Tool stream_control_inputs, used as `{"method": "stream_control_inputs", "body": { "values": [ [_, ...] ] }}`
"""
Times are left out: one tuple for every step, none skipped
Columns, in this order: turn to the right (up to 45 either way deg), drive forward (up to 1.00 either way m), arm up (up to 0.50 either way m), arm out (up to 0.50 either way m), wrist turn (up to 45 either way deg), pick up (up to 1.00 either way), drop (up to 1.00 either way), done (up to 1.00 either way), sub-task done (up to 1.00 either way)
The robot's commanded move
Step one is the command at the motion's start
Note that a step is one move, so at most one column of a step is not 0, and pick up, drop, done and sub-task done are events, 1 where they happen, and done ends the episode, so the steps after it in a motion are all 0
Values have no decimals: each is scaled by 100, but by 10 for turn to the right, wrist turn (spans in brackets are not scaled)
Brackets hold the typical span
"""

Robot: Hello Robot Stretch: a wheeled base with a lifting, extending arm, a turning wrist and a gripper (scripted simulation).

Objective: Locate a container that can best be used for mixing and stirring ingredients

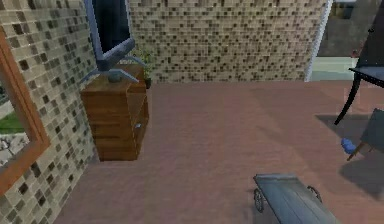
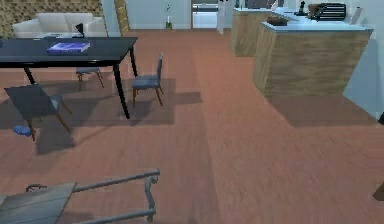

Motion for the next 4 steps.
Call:
{"method": "stream_control_inputs", "body": {
  "values": [
    [0, 100, 0, 0, 0, 0, 0, 0, 0],
    [60, 0, 0, 0, 0, 0, 0, 0, 0],
    [0, 50, 0, 0, 0, 0, 0, 0, 0],
    [330, 0, 0, 0, 0, 0, 0, 0, 0]
  ]
}}
